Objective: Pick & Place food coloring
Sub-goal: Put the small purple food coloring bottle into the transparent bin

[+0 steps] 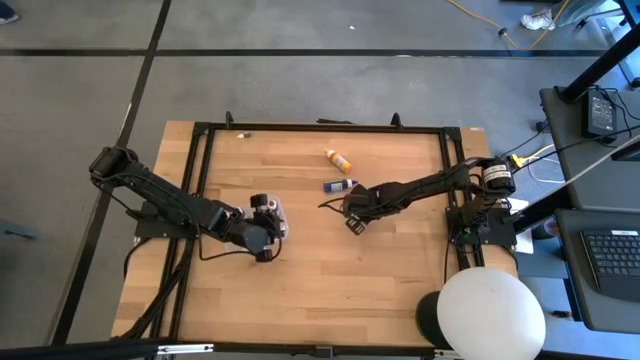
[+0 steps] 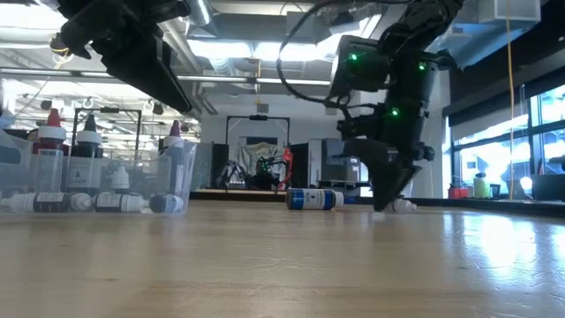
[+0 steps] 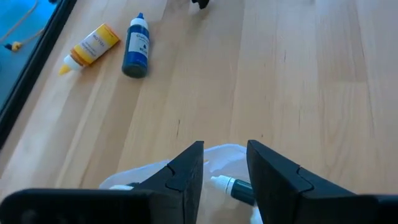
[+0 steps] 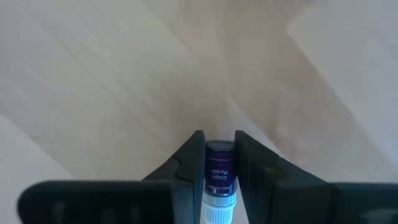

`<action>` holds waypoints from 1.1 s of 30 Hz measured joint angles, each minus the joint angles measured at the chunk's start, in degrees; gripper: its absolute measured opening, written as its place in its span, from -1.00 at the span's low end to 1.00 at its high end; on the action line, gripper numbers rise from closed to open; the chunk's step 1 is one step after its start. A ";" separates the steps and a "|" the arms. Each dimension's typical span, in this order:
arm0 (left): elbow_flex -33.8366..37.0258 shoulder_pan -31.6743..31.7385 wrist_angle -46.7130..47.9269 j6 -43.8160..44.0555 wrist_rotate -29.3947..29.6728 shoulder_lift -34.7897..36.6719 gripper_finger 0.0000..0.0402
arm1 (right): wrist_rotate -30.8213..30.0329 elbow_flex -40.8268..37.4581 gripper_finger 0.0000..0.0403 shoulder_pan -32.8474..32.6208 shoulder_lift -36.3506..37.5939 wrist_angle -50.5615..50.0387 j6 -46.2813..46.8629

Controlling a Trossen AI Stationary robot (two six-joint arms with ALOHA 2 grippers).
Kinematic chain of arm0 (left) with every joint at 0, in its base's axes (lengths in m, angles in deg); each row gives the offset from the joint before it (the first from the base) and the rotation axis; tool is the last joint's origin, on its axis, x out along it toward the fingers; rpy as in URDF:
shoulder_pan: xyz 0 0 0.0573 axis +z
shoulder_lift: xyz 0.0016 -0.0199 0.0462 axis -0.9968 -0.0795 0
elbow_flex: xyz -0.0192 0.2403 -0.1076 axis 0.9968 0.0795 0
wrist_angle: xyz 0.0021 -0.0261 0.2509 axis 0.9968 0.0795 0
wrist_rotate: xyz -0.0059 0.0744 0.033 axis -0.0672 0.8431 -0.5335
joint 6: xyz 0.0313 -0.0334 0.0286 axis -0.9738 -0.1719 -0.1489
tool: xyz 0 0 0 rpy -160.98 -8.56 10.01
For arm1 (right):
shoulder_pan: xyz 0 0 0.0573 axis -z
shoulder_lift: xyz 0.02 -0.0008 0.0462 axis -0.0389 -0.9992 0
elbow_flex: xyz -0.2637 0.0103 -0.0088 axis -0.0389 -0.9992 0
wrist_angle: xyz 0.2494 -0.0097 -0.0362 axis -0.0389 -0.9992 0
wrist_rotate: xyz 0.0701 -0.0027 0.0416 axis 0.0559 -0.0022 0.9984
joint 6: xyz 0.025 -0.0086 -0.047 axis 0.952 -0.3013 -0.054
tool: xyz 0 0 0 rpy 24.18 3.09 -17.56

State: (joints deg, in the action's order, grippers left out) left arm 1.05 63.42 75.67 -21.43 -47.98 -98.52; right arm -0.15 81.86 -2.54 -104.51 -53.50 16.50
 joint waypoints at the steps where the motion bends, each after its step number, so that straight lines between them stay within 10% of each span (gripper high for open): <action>1: 0.00 0.00 -0.25 0.31 0.05 0.00 -0.40 | -0.74 0.46 -0.61 0.00 0.00 0.22 -1.14; 14: 12.85 1.59 -34.01 -8.24 -0.89 -0.04 -0.43 | -15.09 9.86 -0.59 -3.48 0.07 20.76 -29.33; 28: 15.58 4.75 -45.44 -9.85 0.80 -0.04 -0.44 | 4.75 16.58 -0.58 -5.31 0.20 47.34 -48.85; 33: 15.58 2.24 -47.25 -14.99 10.61 -0.02 -0.46 | 8.38 17.85 -0.58 -5.93 0.20 48.20 -50.80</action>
State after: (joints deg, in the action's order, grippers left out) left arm 16.64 65.66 28.42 -36.42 -37.38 -98.54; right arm 8.23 99.71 -8.47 -104.32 -5.30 -34.30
